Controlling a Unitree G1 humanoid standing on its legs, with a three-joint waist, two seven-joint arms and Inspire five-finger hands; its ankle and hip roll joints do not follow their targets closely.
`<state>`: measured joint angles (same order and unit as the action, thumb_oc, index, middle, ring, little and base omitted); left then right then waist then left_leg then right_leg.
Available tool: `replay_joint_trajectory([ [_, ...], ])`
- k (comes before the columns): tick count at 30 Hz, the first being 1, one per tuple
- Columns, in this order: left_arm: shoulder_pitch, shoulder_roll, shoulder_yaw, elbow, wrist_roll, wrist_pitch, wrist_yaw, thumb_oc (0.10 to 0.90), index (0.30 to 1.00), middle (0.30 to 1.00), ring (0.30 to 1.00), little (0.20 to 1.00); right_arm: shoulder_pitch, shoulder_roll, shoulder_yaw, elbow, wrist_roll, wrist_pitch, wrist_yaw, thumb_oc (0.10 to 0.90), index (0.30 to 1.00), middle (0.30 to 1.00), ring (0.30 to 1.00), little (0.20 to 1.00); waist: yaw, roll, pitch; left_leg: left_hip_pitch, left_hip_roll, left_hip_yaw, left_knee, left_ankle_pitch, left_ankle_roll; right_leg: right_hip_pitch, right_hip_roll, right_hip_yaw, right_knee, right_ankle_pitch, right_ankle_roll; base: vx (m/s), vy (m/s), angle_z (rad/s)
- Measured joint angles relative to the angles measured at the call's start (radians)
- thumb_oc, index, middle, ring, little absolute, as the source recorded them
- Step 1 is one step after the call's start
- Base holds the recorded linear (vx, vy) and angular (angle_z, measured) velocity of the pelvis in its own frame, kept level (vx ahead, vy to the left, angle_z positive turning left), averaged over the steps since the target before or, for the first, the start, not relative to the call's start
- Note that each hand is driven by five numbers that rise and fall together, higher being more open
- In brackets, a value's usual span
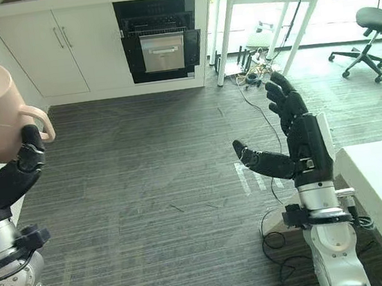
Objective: Place the dishes in the dishwasher.
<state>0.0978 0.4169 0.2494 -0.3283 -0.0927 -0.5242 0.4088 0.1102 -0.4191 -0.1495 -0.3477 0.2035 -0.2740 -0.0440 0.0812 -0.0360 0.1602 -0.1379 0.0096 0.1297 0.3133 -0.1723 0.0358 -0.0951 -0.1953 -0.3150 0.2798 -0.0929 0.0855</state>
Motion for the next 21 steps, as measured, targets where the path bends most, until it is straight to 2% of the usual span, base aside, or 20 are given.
replay_joint_trajectory([
  [2,0.004,0.0,0.002,-0.005,0.0,0.001,0.021,0.4,0.3,0.3,0.3,0.3,0.011,0.0,-0.001,-0.001,0.007,0.004,0.001,0.8,0.9,0.9,0.9,0.9,-0.005,0.013,-0.008,0.0,0.008,-0.005,-0.005,0.002,-0.011,-0.004,0.009,-0.002,0.01,-0.008,-0.014,0.0,-0.055,0.04],
  [3,0.044,0.0,0.002,-0.005,-0.001,0.001,0.024,0.4,0.3,0.3,0.3,0.3,0.012,-0.017,0.0,-0.001,0.006,0.017,0.012,0.8,0.9,0.9,0.9,0.9,-0.023,0.042,-0.066,-0.006,0.011,-0.008,-0.022,0.032,-0.015,-0.028,0.007,-0.005,0.036,-0.016,-0.026,-0.01,-0.034,0.04],
  [6,0.049,-0.006,-0.066,-0.015,-0.094,-0.018,0.019,0.4,0.3,0.3,0.3,0.3,0.074,-0.02,-0.001,0.0,0.007,0.001,0.01,0.8,0.9,0.9,0.9,0.9,-0.039,0.026,-0.094,-0.026,0.002,0.001,-0.041,0.044,-0.01,-0.063,0.015,0.025,0.052,-0.025,-0.025,-0.03,-0.028,0.05],
  [11,0.071,-0.007,-0.106,-0.011,-0.116,-0.02,0.011,0.4,0.3,0.3,0.3,0.3,0.127,-0.019,0.001,0.002,0.006,0.01,0.001,0.8,0.9,0.9,0.9,0.9,-0.106,0.019,-0.097,-0.017,0.008,0.007,-0.062,0.06,-0.021,-0.069,0.025,0.035,0.05,-0.026,-0.028,0.02,-0.087,-0.09],
  [14,0.075,-0.009,-0.109,-0.008,-0.139,-0.02,0.016,0.4,0.3,0.3,0.3,0.3,0.13,-0.024,0.001,0.002,0.006,0.011,-0.01,0.8,0.9,0.9,0.9,0.9,-0.105,0.017,-0.096,0.015,0.009,0.014,-0.1,0.078,-0.037,-0.071,0.034,0.045,0.061,-0.044,-0.034,0.08,-0.162,-0.13],
  [15,0.081,-0.009,-0.109,-0.008,-0.139,-0.023,0.017,0.4,0.3,0.3,0.3,0.3,0.13,-0.044,0.007,0.003,0.007,0.011,-0.011,0.8,0.9,0.9,0.9,0.9,-0.1,0.011,-0.094,0.039,0.009,0.024,-0.119,0.09,-0.046,-0.083,0.033,0.057,0.096,-0.066,-0.042,0.13,-0.183,-0.1],
  [16,0.083,-0.006,-0.108,-0.008,-0.14,-0.029,0.018,0.4,0.3,0.3,0.3,0.3,0.126,-0.071,0.027,0.005,0.008,0.01,-0.012,0.8,0.9,0.9,0.9,0.9,-0.096,-0.011,-0.087,0.041,0.006,0.037,-0.103,0.105,-0.072,-0.11,0.035,0.089,0.163,-0.116,-0.067,0.16,-0.082,0.37],
  [17,0.06,-0.008,-0.121,0.0,-0.146,-0.037,0.002,0.4,0.3,0.3,0.3,0.3,0.128,-0.065,0.049,0.015,0.007,0.003,-0.012,0.8,0.9,0.9,0.9,0.9,-0.104,-0.074,-0.052,-0.109,0.019,0.062,0.152,0.143,-0.126,-0.128,0.016,0.114,0.208,-0.155,-0.111,0.3,0.067,0.53],
  [18,0.062,-0.023,-0.143,0.004,-0.163,-0.043,-0.009,0.4,0.3,0.3,0.3,0.3,0.125,-0.054,0.051,0.038,0.006,-0.007,-0.012,0.8,0.9,0.9,0.9,0.9,-0.097,-0.079,-0.038,-0.182,0.044,0.067,0.269,0.15,-0.136,-0.127,0.025,0.104,0.208,-0.157,-0.117,0.22,0.135,0.45],
  [19,0.081,-0.043,-0.15,0.005,-0.175,-0.043,-0.026,0.4,0.3,0.3,0.3,0.3,0.126,-0.038,0.055,0.052,0.006,0.001,-0.012,0.8,0.9,0.9,0.9,0.9,-0.079,-0.075,-0.028,-0.199,0.07,0.111,0.23,0.121,-0.102,-0.123,0.04,0.102,0.196,-0.153,-0.105,0.3,0.243,-0.03],
  [20,0.101,-0.049,-0.152,0.005,-0.179,-0.042,-0.03,0.4,0.3,0.3,0.3,0.3,0.124,-0.026,0.057,0.053,0.006,0.008,-0.012,0.8,0.9,0.9,0.9,0.9,-0.074,-0.056,-0.024,-0.185,0.092,0.147,0.087,0.106,-0.082,-0.119,0.062,0.098,0.173,-0.145,-0.101,0.16,0.156,-0.22],
  [21,0.107,-0.05,-0.147,0.007,-0.179,-0.042,-0.03,0.4,0.3,0.3,0.3,0.3,0.116,-0.023,0.058,0.053,0.007,0.008,-0.01,0.8,0.9,0.9,0.9,0.9,-0.058,-0.039,-0.006,-0.162,0.089,0.168,-0.06,0.112,-0.082,-0.111,0.074,0.099,0.169,-0.138,-0.115,0.39,0.318,-0.05],
])
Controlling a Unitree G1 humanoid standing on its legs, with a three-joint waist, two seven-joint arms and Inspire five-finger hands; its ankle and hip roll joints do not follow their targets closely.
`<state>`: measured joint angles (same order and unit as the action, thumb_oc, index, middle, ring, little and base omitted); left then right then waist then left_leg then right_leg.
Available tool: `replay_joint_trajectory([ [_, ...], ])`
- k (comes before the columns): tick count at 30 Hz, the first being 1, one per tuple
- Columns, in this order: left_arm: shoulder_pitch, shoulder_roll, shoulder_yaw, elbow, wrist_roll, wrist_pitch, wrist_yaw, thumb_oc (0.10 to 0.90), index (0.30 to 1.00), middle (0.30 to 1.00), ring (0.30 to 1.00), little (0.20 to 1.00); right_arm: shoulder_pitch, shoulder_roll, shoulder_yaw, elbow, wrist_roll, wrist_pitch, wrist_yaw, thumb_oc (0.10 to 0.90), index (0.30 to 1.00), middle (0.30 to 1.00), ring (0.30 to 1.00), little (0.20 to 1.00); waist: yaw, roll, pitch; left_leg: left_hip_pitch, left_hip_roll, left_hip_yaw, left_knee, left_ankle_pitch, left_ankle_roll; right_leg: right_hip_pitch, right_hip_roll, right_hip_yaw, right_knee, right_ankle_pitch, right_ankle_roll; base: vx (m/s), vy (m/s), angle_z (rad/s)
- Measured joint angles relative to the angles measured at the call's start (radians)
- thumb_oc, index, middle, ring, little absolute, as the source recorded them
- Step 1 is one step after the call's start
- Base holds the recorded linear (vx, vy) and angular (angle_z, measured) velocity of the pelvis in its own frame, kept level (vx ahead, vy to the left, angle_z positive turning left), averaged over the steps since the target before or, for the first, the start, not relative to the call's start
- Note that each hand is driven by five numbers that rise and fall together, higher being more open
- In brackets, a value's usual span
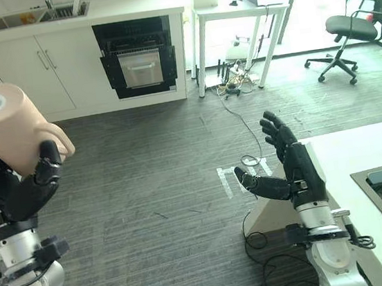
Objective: Place the dishes in the dishwasher.
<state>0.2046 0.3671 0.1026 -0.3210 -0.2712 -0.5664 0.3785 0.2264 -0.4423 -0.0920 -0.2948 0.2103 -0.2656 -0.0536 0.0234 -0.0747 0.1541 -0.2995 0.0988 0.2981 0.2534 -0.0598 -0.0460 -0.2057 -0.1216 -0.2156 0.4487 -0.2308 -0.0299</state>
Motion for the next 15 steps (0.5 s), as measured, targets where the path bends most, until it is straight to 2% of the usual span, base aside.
replay_joint_trajectory([
  [1,-0.004,0.002,0.001,0.005,0.001,0.0,-0.007,0.4,0.3,0.3,0.3,0.3,-0.004,0.009,-0.009,0.002,0.001,-0.003,-0.001,0.8,0.9,0.9,0.9,0.9,-0.01,0.035,0.02,-0.019,0.035,-0.021,0.014,0.007,-0.021,0.018,0.035,-0.012,-0.013,0.006,0.008,0.37,0.269,-0.14],
  [2,0.006,0.002,0.0,0.009,0.004,0.0,-0.017,0.4,0.3,0.3,0.3,0.3,0.001,0.013,-0.008,0.002,0.002,0.001,0.003,0.8,0.9,0.9,0.9,0.9,-0.01,0.066,0.036,-0.032,0.075,-0.04,0.021,0.003,-0.026,0.037,0.064,-0.006,-0.018,0.002,-0.01,0.41,0.309,-0.16],
  [3,0.021,0.001,0.008,0.009,0.007,0.0,-0.015,0.4,0.3,0.3,0.3,0.3,0.013,0.014,-0.005,0.005,0.004,0.001,0.018,0.8,0.9,0.9,0.9,0.9,-0.006,0.092,0.046,-0.072,0.107,-0.111,0.067,0.005,-0.05,0.049,0.09,0.006,-0.025,-0.006,-0.018,0.34,0.313,-0.61],
  [4,0.029,0.0,0.018,0.011,0.01,0.0,-0.013,0.4,0.3,0.3,0.3,0.3,0.014,0.011,-0.004,0.008,0.003,0.002,0.029,0.8,0.9,0.9,0.9,0.9,0.007,0.105,0.05,-0.088,0.117,-0.159,0.063,0.009,-0.056,0.051,0.097,0.038,-0.025,-0.009,-0.017,0.3,0.314,-0.76],
  [5,0.027,-0.004,0.021,0.013,0.011,0.001,-0.002,0.4,0.3,0.3,0.3,0.3,0.015,-0.008,-0.006,0.008,0.006,0.003,0.034,0.8,0.9,0.9,0.9,0.9,0.012,0.104,0.058,-0.091,0.12,-0.165,0.068,0.01,-0.056,0.058,0.097,0.064,-0.026,-0.014,-0.007,0.33,0.345,-0.79],
  [6,0.016,-0.016,0.021,0.02,0.013,0.0,0.01,0.4,0.3,0.3,0.3,0.3,0.02,-0.04,-0.009,0.007,0.009,0.004,0.036,0.8,0.9,0.9,0.9,0.9,0.012,0.111,0.054,-0.093,0.122,-0.134,0.079,0.009,-0.044,0.081,0.079,0.073,-0.03,-0.023,0.008,0.25,0.265,-0.53],
  [7,-0.006,-0.022,0.02,0.03,0.022,0.0,0.009,0.4,0.3,0.3,0.3,0.3,0.042,-0.065,-0.034,-0.01,0.024,0.003,0.035,0.8,0.9,0.9,0.9,0.9,0.002,0.104,0.056,-0.06,0.113,-0.084,0.063,0.008,-0.021,0.115,0.058,0.081,-0.031,-0.037,0.022,0.32,0.291,-0.25],
  [8,-0.025,-0.021,0.02,0.031,0.04,-0.001,0.008,0.4,0.3,0.3,0.3,0.3,0.062,-0.068,-0.065,-0.023,0.045,-0.006,0.031,0.8,0.9,0.9,0.9,0.9,0.0,0.11,0.051,-0.034,0.094,-0.07,0.052,0.023,-0.004,0.146,0.041,0.088,-0.034,-0.06,0.047,0.35,0.296,-0.1],
  [9,-0.048,-0.017,0.021,0.031,0.041,-0.001,0.001,0.4,0.3,0.3,0.3,0.3,0.066,-0.059,-0.083,-0.028,0.056,-0.008,0.023,0.8,0.9,0.9,0.9,0.9,0.004,0.096,0.045,-0.026,0.063,-0.063,0.076,0.052,0.026,0.172,0.01,0.094,-0.042,-0.078,0.077,0.33,0.252,0.05],
  [10,-0.066,-0.017,0.021,0.032,0.04,-0.002,-0.012,0.4,0.3,0.3,0.3,0.3,0.07,-0.052,-0.088,-0.034,0.07,-0.008,0.017,0.8,0.9,0.9,0.9,0.9,0.007,0.086,0.027,-0.008,0.031,-0.053,0.092,0.053,0.062,0.214,-0.025,0.083,-0.073,-0.086,0.107,0.26,0.207,0.27],
  [11,-0.077,-0.016,0.017,0.035,0.04,-0.002,-0.027,0.4,0.3,0.3,0.3,0.3,0.078,-0.035,-0.086,-0.046,0.07,-0.008,0.012,0.8,0.9,0.9,0.9,0.9,0.006,0.053,0.005,0.008,-0.013,-0.047,0.091,0.039,0.099,0.256,-0.059,0.068,-0.106,-0.067,0.146,0.24,0.251,0.44],
  [13,-0.091,0.001,0.017,0.036,0.039,0.0,-0.041,0.4,0.3,0.3,0.3,0.3,0.059,-0.007,-0.073,-0.082,0.069,-0.013,0.01,0.8,0.9,0.9,0.9,0.9,0.01,0.037,-0.005,0.008,-0.051,-0.054,0.121,0.0,0.138,0.277,-0.093,0.036,-0.111,-0.006,0.158,0.22,0.268,0.52],
  [14,-0.117,0.006,0.016,0.047,0.033,0.013,-0.062,0.4,0.3,0.3,0.3,0.3,0.027,0.016,-0.058,-0.092,0.066,-0.012,-0.003,0.8,0.9,0.9,0.9,0.9,0.011,0.043,-0.003,0.007,-0.063,-0.071,0.141,-0.011,0.154,0.239,-0.105,0.044,0.004,0.049,0.192,0.19,0.214,0.67],
  [15,-0.141,0.01,0.011,0.058,0.02,0.024,-0.081,0.4,0.3,0.3,0.3,0.3,0.008,0.038,-0.048,-0.092,0.065,-0.012,-0.014,0.8,0.9,0.9,0.9,0.9,0.01,0.044,-0.002,0.018,-0.075,-0.085,0.151,-0.024,0.171,0.185,-0.12,0.051,0.147,0.102,0.208,0.21,0.237,0.75],
])
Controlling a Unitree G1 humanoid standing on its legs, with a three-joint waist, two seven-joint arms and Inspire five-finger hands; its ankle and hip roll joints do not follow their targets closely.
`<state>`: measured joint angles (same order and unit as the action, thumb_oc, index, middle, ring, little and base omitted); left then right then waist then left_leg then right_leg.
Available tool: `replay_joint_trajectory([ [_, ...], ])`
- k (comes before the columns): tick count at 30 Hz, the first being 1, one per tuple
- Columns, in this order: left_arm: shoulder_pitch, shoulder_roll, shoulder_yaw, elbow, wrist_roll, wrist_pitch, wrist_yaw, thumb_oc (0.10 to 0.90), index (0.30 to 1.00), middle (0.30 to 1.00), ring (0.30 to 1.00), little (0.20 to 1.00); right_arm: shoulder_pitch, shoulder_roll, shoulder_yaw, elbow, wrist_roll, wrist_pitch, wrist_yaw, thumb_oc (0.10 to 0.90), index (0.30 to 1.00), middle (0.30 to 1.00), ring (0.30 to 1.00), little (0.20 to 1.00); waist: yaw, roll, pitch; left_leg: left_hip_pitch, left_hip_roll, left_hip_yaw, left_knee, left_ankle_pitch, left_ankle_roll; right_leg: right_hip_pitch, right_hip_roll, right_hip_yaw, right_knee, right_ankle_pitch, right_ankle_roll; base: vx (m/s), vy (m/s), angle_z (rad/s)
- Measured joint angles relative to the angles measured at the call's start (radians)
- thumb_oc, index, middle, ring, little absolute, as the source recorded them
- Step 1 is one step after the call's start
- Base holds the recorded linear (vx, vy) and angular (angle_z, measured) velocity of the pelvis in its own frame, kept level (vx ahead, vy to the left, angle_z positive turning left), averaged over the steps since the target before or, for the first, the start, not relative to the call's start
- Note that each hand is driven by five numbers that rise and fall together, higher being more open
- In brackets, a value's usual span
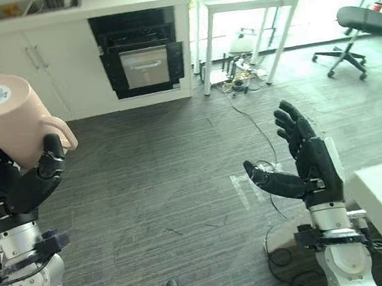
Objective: Place the dishes in the dishwasher.
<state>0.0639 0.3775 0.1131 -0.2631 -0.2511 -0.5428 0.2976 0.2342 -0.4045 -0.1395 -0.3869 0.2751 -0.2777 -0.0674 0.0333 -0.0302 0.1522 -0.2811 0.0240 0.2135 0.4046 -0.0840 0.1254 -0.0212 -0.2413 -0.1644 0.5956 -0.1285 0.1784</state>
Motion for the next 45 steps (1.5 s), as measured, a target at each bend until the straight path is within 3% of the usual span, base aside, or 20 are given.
replay_joint_trajectory([
  [3,0.002,0.014,0.009,0.002,-0.017,0.001,-0.023,0.4,0.3,0.3,0.3,0.3,-0.037,0.058,0.042,-0.007,-0.039,-0.001,-0.031,0.8,0.9,0.9,0.9,0.9,0.039,0.008,-0.002,0.098,-0.039,0.002,-0.031,-0.085,0.052,-0.179,-0.016,0.047,0.371,0.3,0.001,0.27,0.183,0.71],
  [5,0.036,0.005,0.028,-0.007,-0.015,0.0,0.0,0.4,0.3,0.3,0.3,0.3,-0.057,0.041,0.093,0.001,-0.04,0.002,-0.031,0.8,0.9,0.9,0.9,0.9,0.053,0.023,0.003,0.129,-0.055,0.012,-0.076,-0.092,0.04,-0.291,-0.004,0.047,0.512,0.199,-0.009,0.28,-0.016,-0.16],
  [7,0.06,0.024,0.04,0.004,-0.012,0.066,0.02,0.4,0.3,0.3,0.3,0.3,-0.015,-0.044,0.11,0.007,-0.038,0.008,-0.018,0.8,0.9,0.9,0.9,0.9,0.018,0.045,0.008,0.199,-0.072,0.022,-0.183,-0.066,0.012,-0.326,0.093,-0.128,0.055,-0.011,-0.09,0.47,-0.23,-0.01],
  [8,0.058,0.019,0.043,0.029,0.0,0.062,0.016,0.4,0.3,0.3,0.3,0.3,0.022,-0.05,0.09,0.009,-0.034,0.001,-0.005,0.8,0.9,0.9,0.9,0.9,0.005,0.026,0.011,0.2,-0.084,0.036,-0.167,-0.125,-0.114,-0.332,0.1,-0.162,-0.168,0.004,-0.101,0.48,-0.281,0.32],
  [9,0.053,0.02,0.048,0.046,0.002,0.063,0.016,0.4,0.3,0.3,0.3,0.3,0.043,-0.048,0.069,0.008,-0.031,-0.01,0.007,0.8,0.9,0.9,0.9,0.9,-0.022,0.006,0.022,0.181,-0.088,0.058,-0.09,-0.157,-0.092,-0.332,0.08,-0.154,-0.316,0.019,-0.077,0.27,-0.171,0.4],
  [12,0.095,-0.014,0.039,0.105,0.002,0.111,0.018,0.4,0.3,0.3,0.3,0.3,0.082,-0.034,0.037,0.05,0.007,-0.018,0.03,0.8,0.9,0.9,0.9,0.9,-0.094,-0.003,0.042,0.251,-0.155,0.04,-0.054,-0.195,-0.002,-0.477,0.001,-0.056,-0.276,0.124,-0.109,0.37,-0.228,0.22],
  [14,0.118,-0.043,0.038,0.117,0.04,0.114,0.025,0.4,0.3,0.3,0.3,0.3,0.077,-0.017,0.043,0.051,0.013,-0.019,0.045,0.8,0.9,0.9,0.9,0.9,-0.086,0.006,0.066,0.278,-0.163,0.024,-0.037,-0.201,-0.193,-0.503,0.033,-0.036,-0.268,0.164,-0.163,0.42,-0.293,0.01],
  [15,0.118,-0.003,0.005,0.109,0.077,0.114,0.022,0.4,0.3,0.3,0.3,0.3,0.073,0.012,0.03,0.051,0.014,-0.024,0.055,0.8,0.9,0.9,0.9,0.9,-0.089,-0.053,0.082,0.156,-0.187,-0.125,0.207,-0.234,-0.021,-0.478,-0.006,0.002,-0.259,0.2,-0.18,0.43,-0.328,0.36],
  [18,0.148,-0.001,-0.01,0.053,0.098,0.119,0.031,0.4,0.3,0.3,0.3,0.3,0.024,0.001,0.049,0.064,0.012,-0.012,0.055,0.8,0.9,0.9,0.9,0.9,-0.037,-0.043,0.054,0.187,-0.115,-0.131,0.113,-0.289,-0.015,-0.441,0.037,-0.015,-0.177,0.179,-0.105,0.34,-0.267,-0.22],
  [21,0.132,0.007,-0.001,0.052,0.095,0.129,0.036,0.4,0.3,0.3,0.3,0.3,-0.019,-0.019,0.068,0.048,0.012,-0.009,0.051,0.8,0.9,0.9,0.9,0.9,-0.044,-0.019,0.053,0.292,-0.101,-0.167,-0.032,-0.26,-0.067,-0.345,0.07,-0.029,-0.17,0.201,-0.168,0.34,-0.249,-0.09],
  [22,0.119,-0.001,-0.002,0.051,0.095,0.133,0.041,0.4,0.3,0.3,0.3,0.3,-0.03,-0.048,0.074,0.047,0.012,-0.003,0.052,0.8,0.9,0.9,0.9,0.9,-0.061,0.013,0.057,0.346,-0.074,-0.189,-0.09,-0.25,-0.069,-0.397,0.105,-0.045,-0.064,0.085,-0.181,0.44,-0.318,0.01],
  [24,0.091,0.015,0.002,0.041,0.095,0.131,0.039,0.4,0.3,0.3,0.3,0.3,-0.021,-0.062,0.073,0.039,0.013,-0.003,0.052,0.8,0.9,0.9,0.9,0.9,-0.084,-0.025,0.028,0.44,-0.074,-0.161,-0.135,-0.21,-0.172,-0.356,0.136,-0.091,-0.196,0.076,-0.185,0.44,-0.342,0.22],
  [28,0.111,0.001,-0.021,0.003,0.062,0.119,0.037,0.4,0.3,0.3,0.3,0.3,-0.003,-0.084,0.062,0.077,0.043,0.004,0.074,0.8,0.9,0.9,0.9,0.9,-0.054,-0.026,-0.024,0.273,-0.04,-0.14,0.354,-0.019,-0.235,-0.264,0.192,-0.035,-0.2,0.052,-0.317,0.27,-0.295,-0.29],
  [31,0.138,-0.004,-0.032,0.005,0.061,0.113,-0.002,0.4,0.3,0.3,0.3,0.3,0.013,-0.062,0.062,0.082,0.042,0.019,0.091,0.8,0.9,0.9,0.9,0.9,-0.059,-0.064,-0.002,-0.016,-0.022,-0.076,0.558,-0.045,-0.16,-0.186,0.198,-0.034,-0.239,0.03,-0.322,0.25,-0.041,-0.23],
  [33,0.18,0.001,-0.036,0.015,0.061,0.105,-0.039,0.4,0.3,0.3,0.3,0.3,0.009,-0.054,0.071,0.085,0.043,0.02,0.092,0.8,0.9,0.9,0.9,0.9,-0.055,-0.068,0.004,-0.049,-0.014,-0.024,0.204,-0.049,-0.143,-0.064,0.245,-0.026,-0.337,0.01,-0.278,0.51,0.185,-0.46],
  [35,0.215,-0.016,-0.044,0.022,0.061,0.095,-0.055,0.4,0.3,0.3,0.3,0.3,-0.016,-0.052,0.069,0.093,0.044,-0.003,0.091,0.8,0.9,0.9,0.9,0.9,-0.058,0.039,0.032,-0.019,0.04,-0.049,-0.188,-0.013,-0.137,-0.036,0.299,-0.044,-0.258,-0.112,-0.1,0.36,0.152,-0.84],
  [36,0.221,-0.033,-0.033,0.022,0.059,0.079,-0.055,0.4,0.3,0.3,0.3,0.3,-0.036,-0.088,0.068,0.08,0.043,-0.003,0.096,0.8,0.9,0.9,0.9,0.9,-0.033,0.08,0.04,-0.093,0.106,-0.111,-0.188,0.012,-0.17,-0.064,0.314,-0.031,-0.177,-0.147,-0.283,0.41,0.152,-0.67],
  [37,0.217,-0.032,-0.042,0.038,0.061,0.089,-0.063,0.4,0.3,0.3,0.3,0.3,-0.014,-0.089,0.068,0.08,0.043,0.006,0.098,0.8,0.9,0.9,0.9,0.9,-0.048,0.107,0.036,-0.141,0.126,-0.131,-0.158,0.03,-0.173,-0.055,0.325,-0.048,-0.154,-0.167,-0.292,0.36,0.151,-0.57],
  [41,0.205,-0.04,-0.041,0.047,0.062,0.09,-0.06,0.4,0.3,0.3,0.3,0.3,0.04,-0.132,0.067,0.08,0.044,0.047,0.105,0.8,0.9,0.9,0.9,0.9,-0.025,0.08,0.043,-0.184,0.115,-0.093,-0.094,0.054,-0.172,0.044,0.312,0.017,-0.212,-0.2,-0.26,0.3,0.207,-0.31],
  [45,0.173,-0.007,-0.038,0.045,0.063,0.079,-0.046,0.4,0.3,0.3,0.3,0.3,0.045,-0.094,0.044,0.077,0.079,0.046,0.113,0.8,0.9,0.9,0.9,0.9,-0.023,0.038,0.028,-0.015,0.025,-0.021,-0.153,0.178,-0.008,0.192,0.265,0.021,-0.263,-0.227,-0.164,0.31,0.223,-0.16],
])
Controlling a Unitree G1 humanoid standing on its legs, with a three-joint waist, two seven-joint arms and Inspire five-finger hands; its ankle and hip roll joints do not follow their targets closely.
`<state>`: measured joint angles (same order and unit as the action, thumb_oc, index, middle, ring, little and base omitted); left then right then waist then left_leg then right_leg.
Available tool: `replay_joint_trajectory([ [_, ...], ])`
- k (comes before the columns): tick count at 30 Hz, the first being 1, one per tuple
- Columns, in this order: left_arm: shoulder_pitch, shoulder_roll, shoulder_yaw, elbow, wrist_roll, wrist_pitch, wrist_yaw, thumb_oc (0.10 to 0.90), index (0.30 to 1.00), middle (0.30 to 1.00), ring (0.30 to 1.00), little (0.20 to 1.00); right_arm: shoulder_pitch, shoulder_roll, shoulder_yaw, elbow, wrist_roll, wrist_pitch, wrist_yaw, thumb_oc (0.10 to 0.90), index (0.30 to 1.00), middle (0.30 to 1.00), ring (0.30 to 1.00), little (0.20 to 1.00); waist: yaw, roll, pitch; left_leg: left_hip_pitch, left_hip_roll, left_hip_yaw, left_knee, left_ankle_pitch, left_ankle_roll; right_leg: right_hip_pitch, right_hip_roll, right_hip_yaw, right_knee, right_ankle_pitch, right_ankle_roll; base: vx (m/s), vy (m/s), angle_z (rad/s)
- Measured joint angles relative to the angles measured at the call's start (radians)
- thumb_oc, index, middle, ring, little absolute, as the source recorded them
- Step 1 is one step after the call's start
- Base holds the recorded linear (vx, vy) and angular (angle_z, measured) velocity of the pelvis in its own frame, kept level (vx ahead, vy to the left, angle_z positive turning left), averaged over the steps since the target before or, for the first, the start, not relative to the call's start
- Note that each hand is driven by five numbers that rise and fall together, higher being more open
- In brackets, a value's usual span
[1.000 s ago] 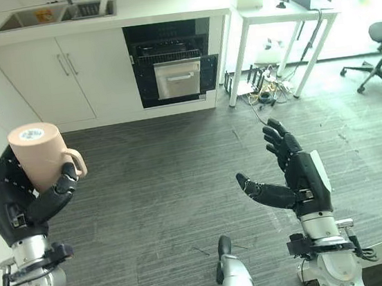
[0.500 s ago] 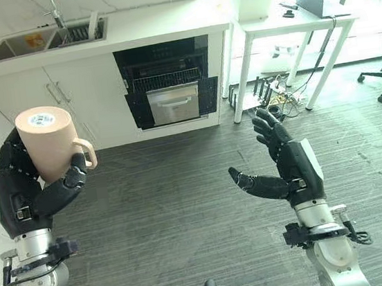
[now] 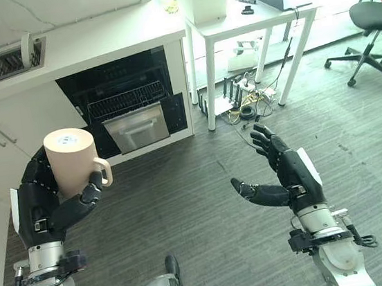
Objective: Place the dishes in the dishwasher.
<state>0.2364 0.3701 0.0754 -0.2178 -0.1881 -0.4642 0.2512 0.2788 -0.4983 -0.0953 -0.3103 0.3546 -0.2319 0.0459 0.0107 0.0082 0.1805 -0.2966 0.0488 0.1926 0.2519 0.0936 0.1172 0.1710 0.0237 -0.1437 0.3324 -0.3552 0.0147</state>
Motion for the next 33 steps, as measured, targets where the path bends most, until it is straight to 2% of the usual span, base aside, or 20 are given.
replay_joint_trajectory([
  [1,-0.018,0.011,0.0,-0.001,0.001,0.003,0.001,0.4,0.3,0.3,0.3,0.3,0.005,0.027,-0.005,-0.012,0.008,-0.001,-0.004,0.8,0.9,0.9,0.9,0.9,-0.004,-0.027,-0.008,0.014,-0.031,0.008,0.032,-0.043,0.031,0.02,-0.036,-0.014,0.015,0.027,0.045,0.41,0.25,0.02],
  [4,-0.09,0.01,-0.001,-0.003,-0.002,0.004,-0.001,0.4,0.3,0.3,0.3,0.3,-0.041,0.065,0.016,-0.043,0.002,-0.001,-0.034,0.8,0.9,0.9,0.9,0.9,0.022,-0.039,-0.014,0.053,-0.074,-0.008,0.066,-0.141,0.039,0.046,-0.078,-0.076,0.062,0.123,0.09,0.39,0.308,0.37],
  [7,-0.141,0.008,0.005,-0.002,-0.005,0.006,-0.004,0.4,0.3,0.3,0.3,0.3,-0.071,0.098,0.036,-0.072,-0.004,-0.002,-0.07,0.8,0.9,0.9,0.9,0.9,0.049,-0.032,-0.015,0.094,-0.127,-0.035,0.102,-0.229,0.108,-0.161,-0.14,-0.017,0.516,0.27,0.151,0.24,0.261,0.46],
  [8,-0.133,0.006,0.004,0.002,-0.007,0.01,0.004,0.4,0.3,0.3,0.3,0.3,-0.076,0.13,0.045,-0.078,-0.036,-0.002,-0.077,0.8,0.9,0.9,0.9,0.9,0.051,-0.028,-0.014,0.099,-0.147,-0.039,0.167,-0.291,0.123,-0.308,-0.172,-0.003,0.757,0.323,0.128,0.26,0.104,0.18],
  [9,-0.11,0.006,-0.003,0.001,-0.004,0.017,-0.004,0.4,0.3,0.3,0.3,0.3,-0.068,0.126,0.053,-0.077,-0.039,0.0,-0.079,0.8,0.9,0.9,0.9,0.9,0.048,0.004,-0.022,0.117,-0.142,-0.037,0.15,-0.294,0.109,-0.429,-0.175,-0.02,0.839,0.29,0.102,0.33,-0.021,0.12],
  [11,-0.098,0.009,0.0,0.006,-0.003,0.021,-0.004,0.4,0.3,0.3,0.3,0.3,-0.051,0.096,0.066,-0.072,-0.039,-0.003,-0.083,0.8,0.9,0.9,0.9,0.9,0.048,0.029,-0.021,0.166,-0.144,-0.048,0.051,-0.3,-0.007,-0.519,-0.187,-0.102,0.577,0.195,0.041,0.33,-0.146,-0.1],
  [12,-0.103,0.01,0.01,0.036,-0.003,0.022,0.0,0.4,0.3,0.3,0.3,0.3,-0.035,0.078,0.087,-0.058,-0.038,-0.003,-0.081,0.8,0.9,0.9,0.9,0.9,0.041,0.006,-0.019,0.17,-0.103,0.025,0.067,-0.387,-0.211,-0.507,-0.21,-0.16,0.283,0.18,0.006,0.27,-0.202,0.48],
  [13,-0.133,0.046,0.01,0.059,-0.003,0.023,0.0,0.4,0.3,0.3,0.3,0.3,-0.008,0.082,0.079,-0.059,-0.037,-0.012,-0.073,0.8,0.9,0.9,0.9,0.9,-0.003,-0.025,-0.021,0.109,-0.083,-0.008,0.216,-0.391,-0.012,-0.504,-0.269,-0.157,0.106,0.211,0.068,0.28,-0.232,0.65],
  [14,-0.122,0.07,0.023,0.06,-0.004,0.031,0.005,0.4,0.3,0.3,0.3,0.3,-0.007,0.069,0.079,-0.015,-0.036,-0.018,-0.064,0.8,0.9,0.9,0.9,0.9,-0.007,-0.051,-0.013,0.143,-0.039,-0.024,0.22,-0.408,-0.036,-0.53,-0.324,-0.134,-0.039,0.279,0.138,0.61,-0.412,0.71],
  [17,-0.1,-0.001,0.024,0.093,-0.003,0.05,0.027,0.4,0.3,0.3,0.3,0.3,0.006,0.103,0.067,0.008,-0.029,-0.026,-0.041,0.8,0.9,0.9,0.9,0.9,-0.045,-0.081,0.005,0.227,-0.112,-0.102,0.145,-0.412,-0.005,-0.634,-0.317,0.072,0.007,0.336,0.133,0.47,-0.299,0.66],
  [21,-0.069,-0.002,0.006,0.069,0.004,0.081,0.021,0.4,0.3,0.3,0.3,0.3,0.0,0.098,0.068,-0.006,-0.026,-0.021,-0.016,0.8,0.9,0.9,0.9,0.9,-0.043,-0.042,0.042,0.416,-0.117,-0.166,0.019,-0.411,-0.044,-0.612,-0.217,0.039,0.04,0.394,0.043,0.3,-0.294,0.69],
  [22,-0.067,0.0,0.009,0.035,0.003,0.081,0.024,0.4,0.3,0.3,0.3,0.3,-0.002,0.082,0.068,-0.007,-0.018,-0.021,-0.016,0.8,0.9,0.9,0.9,0.9,-0.035,-0.054,0.035,0.475,-0.121,-0.176,0.0,-0.424,-0.098,-0.545,-0.18,-0.035,-0.006,0.456,-0.04,0.37,-0.444,0.71],
  [23,-0.054,-0.028,0.009,0.014,0.002,0.085,0.028,0.4,0.3,0.3,0.3,0.3,-0.038,0.052,0.07,0.003,-0.018,-0.002,-0.017,0.8,0.9,0.9,0.9,0.9,-0.01,-0.018,0.03,0.508,-0.094,-0.168,0.011,-0.431,-0.132,-0.529,-0.155,-0.091,0.042,0.435,-0.07,0.41,-0.494,0.34],
  [25,-0.055,-0.026,0.007,-0.013,0.003,0.092,0.02,0.4,0.3,0.3,0.3,0.3,-0.089,0.025,0.077,0.008,-0.015,0.015,-0.032,0.8,0.9,0.9,0.9,0.9,0.003,-0.028,0.028,0.478,-0.082,-0.176,0.106,-0.379,-0.23,-0.529,-0.167,-0.093,0.13,0.339,-0.092,0.37,-0.47,-0.01],
  [27,-0.052,0.005,0.007,-0.069,0.002,0.098,0.021,0.4,0.3,0.3,0.3,0.3,-0.127,-0.002,0.074,0.005,0.0,0.018,-0.033,0.8,0.9,0.9,0.9,0.9,-0.001,-0.019,0.018,0.51,-0.043,-0.169,0.127,-0.349,-0.232,-0.498,-0.114,-0.101,0.158,0.261,-0.109,0.23,-0.326,-0.12],
  [28,-0.06,0.022,0.009,-0.071,0.001,0.098,0.021,0.4,0.3,0.3,0.3,0.3,-0.135,0.004,0.072,0.004,0.007,0.017,-0.034,0.8,0.9,0.9,0.9,0.9,0.006,-0.034,0.013,0.468,-0.027,-0.173,0.194,-0.362,-0.218,-0.473,-0.097,-0.075,0.115,0.25,-0.119,0.21,-0.316,-0.28],
  [30,-0.073,0.05,0.004,-0.07,0.002,0.1,0.02,0.4,0.3,0.3,0.3,0.3,-0.128,0.011,0.069,0.007,0.013,0.019,-0.034,0.8,0.9,0.9,0.9,0.9,-0.002,-0.057,0.011,0.412,-0.014,-0.171,0.115,-0.372,-0.206,-0.434,-0.08,-0.057,0.068,0.246,-0.124,0.2,-0.357,-0.32],
  [31,-0.066,0.048,0.004,-0.067,0.001,0.099,0.022,0.4,0.3,0.3,0.3,0.3,-0.117,0.01,0.072,0.013,0.014,0.02,-0.03,0.8,0.9,0.9,0.9,0.9,-0.003,-0.067,0.007,0.394,-0.017,-0.173,0.087,-0.272,-0.235,-0.42,-0.073,-0.041,0.09,0.227,-0.121,0.14,-0.384,-0.42],
  [32,-0.064,0.04,0.001,-0.062,0.0,0.1,0.024,0.4,0.3,0.3,0.3,0.3,-0.104,0.009,0.075,0.014,0.014,0.02,-0.026,0.8,0.9,0.9,0.9,0.9,-0.006,-0.073,0.003,0.4,-0.021,-0.18,0.088,-0.242,-0.282,-0.412,-0.084,-0.041,0.097,0.227,-0.121,0.07,-0.297,-0.3],
  [33,-0.066,0.038,-0.005,-0.057,0.001,0.102,0.021,0.4,0.3,0.3,0.3,0.3,-0.08,0.014,0.073,0.016,0.013,0.017,-0.024,0.8,0.9,0.9,0.9,0.9,-0.011,-0.093,0.004,0.326,-0.038,-0.157,0.237,-0.153,-0.281,-0.408,-0.1,-0.062,0.12,0.23,-0.129,0.08,-0.332,0.0],
])
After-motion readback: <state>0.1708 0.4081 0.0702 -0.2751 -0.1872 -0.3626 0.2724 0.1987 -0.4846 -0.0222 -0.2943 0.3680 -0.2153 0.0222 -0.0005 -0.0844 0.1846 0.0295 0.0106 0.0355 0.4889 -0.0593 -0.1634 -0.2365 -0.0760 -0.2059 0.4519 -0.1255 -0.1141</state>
